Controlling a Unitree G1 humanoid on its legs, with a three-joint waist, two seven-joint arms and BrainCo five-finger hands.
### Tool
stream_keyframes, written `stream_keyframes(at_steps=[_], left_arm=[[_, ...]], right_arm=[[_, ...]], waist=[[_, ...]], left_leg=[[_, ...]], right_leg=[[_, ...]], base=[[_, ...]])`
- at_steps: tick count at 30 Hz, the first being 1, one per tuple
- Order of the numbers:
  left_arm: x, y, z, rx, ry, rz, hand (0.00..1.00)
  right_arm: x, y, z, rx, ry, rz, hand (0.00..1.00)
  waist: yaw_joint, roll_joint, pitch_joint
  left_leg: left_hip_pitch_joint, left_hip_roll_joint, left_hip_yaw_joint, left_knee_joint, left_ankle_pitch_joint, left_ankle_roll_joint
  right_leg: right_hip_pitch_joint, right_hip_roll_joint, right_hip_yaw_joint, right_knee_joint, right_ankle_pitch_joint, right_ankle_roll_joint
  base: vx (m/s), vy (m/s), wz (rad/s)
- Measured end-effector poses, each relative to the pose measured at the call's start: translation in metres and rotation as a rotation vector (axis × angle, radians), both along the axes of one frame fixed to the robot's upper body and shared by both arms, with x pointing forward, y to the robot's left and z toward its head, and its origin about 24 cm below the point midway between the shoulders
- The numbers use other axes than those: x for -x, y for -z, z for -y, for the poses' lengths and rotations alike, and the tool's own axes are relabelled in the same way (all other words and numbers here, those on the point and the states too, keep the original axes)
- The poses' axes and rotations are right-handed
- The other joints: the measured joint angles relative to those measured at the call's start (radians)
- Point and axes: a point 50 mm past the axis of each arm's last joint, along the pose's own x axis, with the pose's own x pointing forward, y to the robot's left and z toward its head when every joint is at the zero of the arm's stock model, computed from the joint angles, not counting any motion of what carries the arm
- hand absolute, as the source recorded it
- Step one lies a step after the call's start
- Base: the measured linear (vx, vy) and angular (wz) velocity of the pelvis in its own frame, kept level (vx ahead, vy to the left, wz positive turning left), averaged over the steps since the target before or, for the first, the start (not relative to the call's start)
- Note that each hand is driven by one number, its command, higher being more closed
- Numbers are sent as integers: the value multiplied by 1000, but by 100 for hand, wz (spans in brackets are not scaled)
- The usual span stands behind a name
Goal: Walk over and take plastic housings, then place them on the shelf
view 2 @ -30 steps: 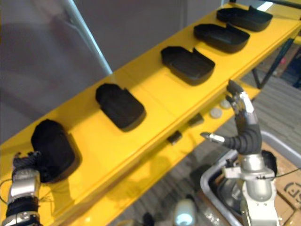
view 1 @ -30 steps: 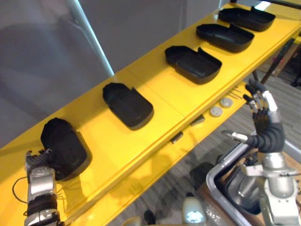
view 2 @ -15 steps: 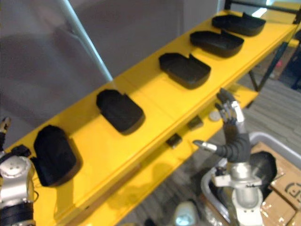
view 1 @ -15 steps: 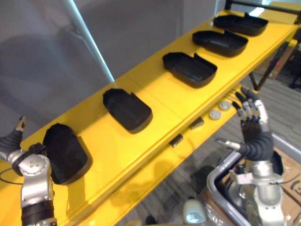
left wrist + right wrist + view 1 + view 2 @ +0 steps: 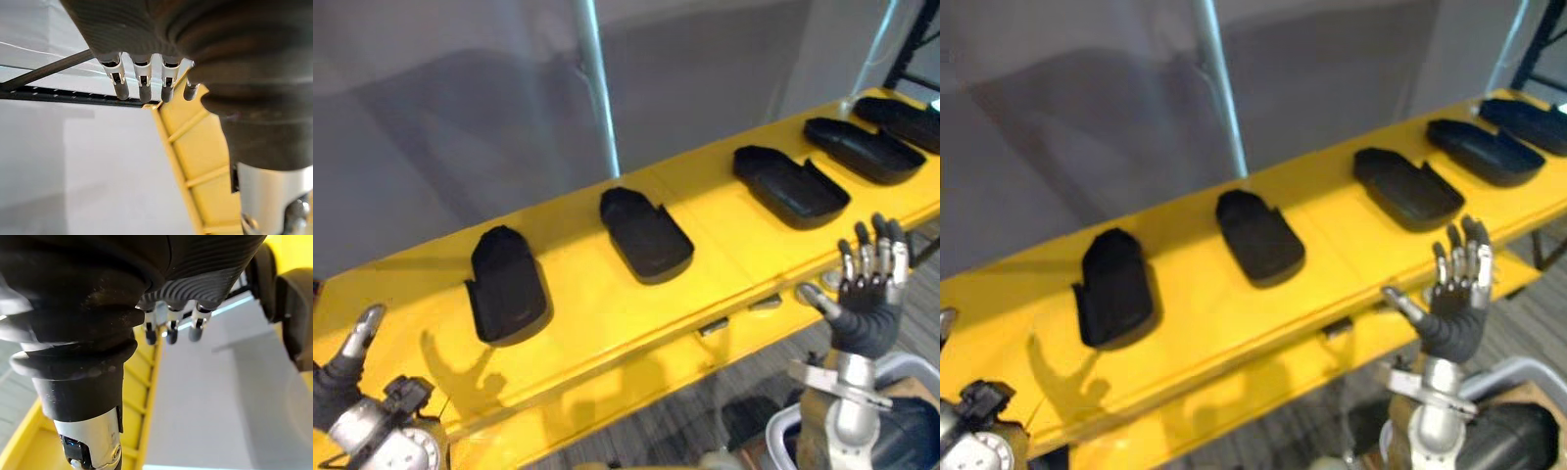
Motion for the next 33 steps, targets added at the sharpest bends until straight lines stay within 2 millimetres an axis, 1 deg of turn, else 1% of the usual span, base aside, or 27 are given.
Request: stream_keyframes(at_steps=[2,6,7,9,11,13,16,18,19,20,21,22,23,24,25,26,27,28,29,30,32,33], left_arm=[[1,-2,3,-27,59,21,0],[1,-6,9,-3,172,130,0],[1,-6,11,-4,181,134,0],[-3,-10,14,-23,209,169,0],[-7,-13,18,-29,245,193,0],[-12,-14,23,-37,302,206,0],[-22,-19,32,-28,434,249,0],[-25,-19,35,-31,479,249,0],[-31,-19,43,-4,568,269,0],[-32,-18,46,16,596,280,0],[-36,-18,52,43,642,296,0],[-40,-18,59,72,707,317,0],[-43,-18,62,81,732,323,0],[-49,-16,68,113,782,330,0],[-53,-15,71,124,804,326,0],[-60,-12,78,137,843,308,0],[-65,-10,84,148,876,296,0],[-68,-10,87,153,891,293,0],[-73,-10,93,164,910,288,0],[-77,-12,97,161,907,281,0],[-82,-13,99,181,891,266,0],[-83,-12,98,198,874,260,0]], right_arm=[[2,1,4,-23,20,10,0],[2,7,10,-60,58,0,0],[2,8,10,-65,66,-3,0],[1,9,10,-77,89,-8,0],[1,11,10,-67,104,-15,0],[1,11,10,-62,122,-17,0],[1,12,11,-55,189,-34,0],[1,13,12,-58,217,-46,0],[4,16,14,-58,268,-75,0],[5,17,17,-56,289,-91,0],[12,21,23,-46,340,-125,0],[23,26,32,-39,410,-160,0],[29,28,37,-35,445,-178,0],[41,32,45,-32,510,-209,0],[48,34,49,-34,544,-224,0],[60,37,55,-39,594,-251,0],[71,41,59,-61,632,-274,0],[76,43,60,-76,649,-286,0],[86,46,62,-96,676,-297,0],[93,47,61,-111,684,-291,0],[93,46,57,-120,658,-264,0],[89,46,53,-120,619,-253,0]], waist=[[2,-7,4],[6,-27,16],[7,-30,17],[10,-54,32],[12,-67,39],[11,-73,43],[13,-73,44],[8,-73,44],[-7,-73,44],[-15,-73,44],[-27,-72,44],[-45,-73,44],[-51,-73,44],[-74,-73,44],[-89,-73,44],[-103,-71,44],[-126,-69,45],[-139,-69,45],[-156,-68,45],[-164,-64,48],[-181,-59,50],[-177,-58,51]], left_leg=[[-2,-1,-13,0,0,0],[-13,-1,-17,0,0,0],[-13,-1,-17,-1,0,0],[-14,-1,-16,-2,-1,0],[-15,-1,-14,-2,-1,0],[-16,-2,-10,-3,-3,2],[-15,2,21,-3,-11,3],[-15,4,34,-3,-13,3],[-12,8,63,-3,-18,2],[-11,9,77,-2,-22,1],[-10,14,102,0,-29,1],[-7,16,125,1,-34,2],[-3,18,135,2,-39,1],[8,21,159,2,-46,1],[13,23,167,5,-51,0],[25,28,193,6,-61,-2],[26,33,214,17,-72,-2],[26,34,220,17,-73,-2],[31,35,240,15,-76,-2],[40,37,262,15,-78,-2],[43,36,266,16,-79,-2],[49,34,254,23,-79,-1]], right_leg=[[16,2,-16,-19,12,3],[22,4,-24,-43,26,2],[23,5,-24,-46,26,3],[24,6,-23,-52,29,2],[27,7,-22,-65,36,3],[30,6,-19,-75,41,4],[15,10,12,-80,46,3],[9,13,26,-83,50,2],[-6,18,56,-84,56,2],[-12,20,65,-86,59,2],[-22,25,92,-89,65,1],[-26,28,113,-97,72,3],[-31,31,125,-98,75,3],[-32,36,150,-99,76,3],[-31,38,159,-99,76,3],[-35,44,182,-98,77,3],[-39,49,203,-98,79,3],[-41,51,211,-98,80,3],[-49,53,228,-97,82,4],[-56,57,252,-97,88,5],[-56,61,270,-97,89,5],[-61,65,285,-96,91,5]], base=[[43,11,20],[12,4,5],[0,0,0],[0,0,0],[0,0,0],[8,13,-5],[12,20,-23],[21,14,-36],[23,16,-44],[15,22,-65],[24,28,-58],[20,31,-61],[29,35,-60],[21,30,-48],[28,44,-60],[17,43,-59],[10,40,-57],[-8,25,-47],[2,15,-50],[1,20,-53],[-19,8,-37],[-29,-6,-30]])
